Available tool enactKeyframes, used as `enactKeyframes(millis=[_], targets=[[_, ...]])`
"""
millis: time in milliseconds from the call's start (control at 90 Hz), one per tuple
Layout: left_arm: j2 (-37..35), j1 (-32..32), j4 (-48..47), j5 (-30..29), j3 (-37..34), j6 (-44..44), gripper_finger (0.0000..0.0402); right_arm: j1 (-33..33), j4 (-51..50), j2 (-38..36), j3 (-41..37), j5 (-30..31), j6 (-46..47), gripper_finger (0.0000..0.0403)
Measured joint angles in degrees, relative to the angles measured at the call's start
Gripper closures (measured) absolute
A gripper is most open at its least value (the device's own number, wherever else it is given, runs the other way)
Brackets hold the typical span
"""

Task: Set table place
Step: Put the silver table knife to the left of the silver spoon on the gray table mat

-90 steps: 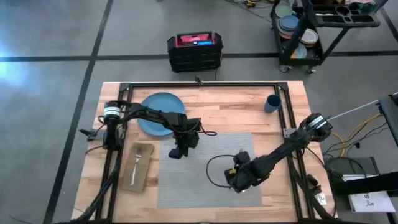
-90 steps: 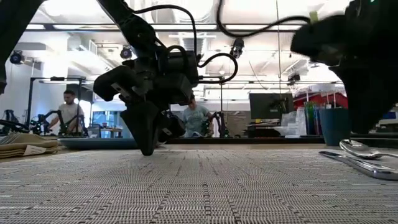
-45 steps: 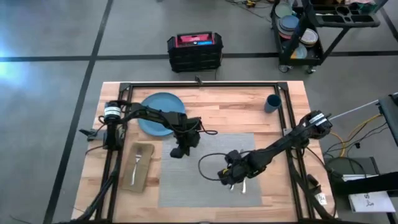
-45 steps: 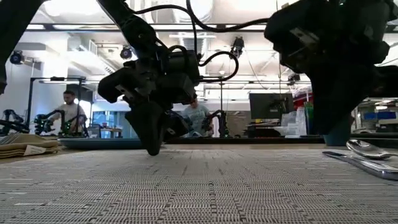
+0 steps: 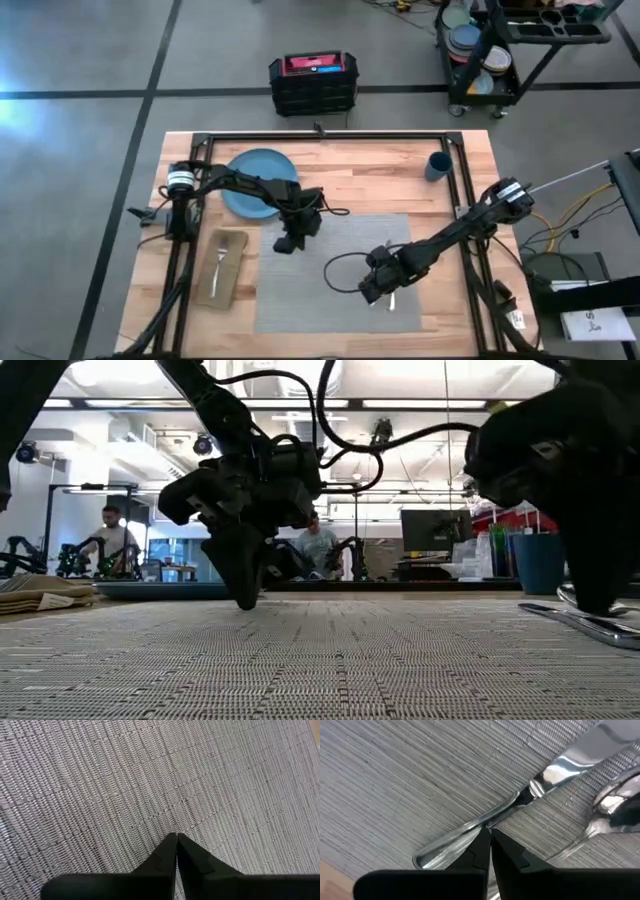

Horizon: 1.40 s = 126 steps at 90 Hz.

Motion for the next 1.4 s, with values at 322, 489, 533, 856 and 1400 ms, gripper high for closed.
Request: enactKeyframes(millis=[322,489,533,856,1400], targets=[[0.0,0.2,0.0,-0.1,0.0,-0.2,0.0401,1.4,-7.1,-1.8,0.4,6.2,7.5,0.0403],[0.0,0.2,0.1,-0.1,0.0,-0.2,0.0401,1.2,-8.4,-5.9,-1.4,9.5,8.3,0.0403],[0.0,0.3,0.2,-0.1,0.0,-0.2,0.0401,0.7,-8.5,-6.4,-2.0,9.5,8.1,0.0403],[-0.4,0.4,0.3,-2.1,1.8,-1.8,0.0401,-6.3,-8.1,-7.3,-5.0,10.8,3.2,0.0403],[-2.3,0.4,-2.2,-1.0,3.1,-5.6,0.0401,-14.4,-16.8,-10.3,-8.9,9.5,-5.4,0.0403]])
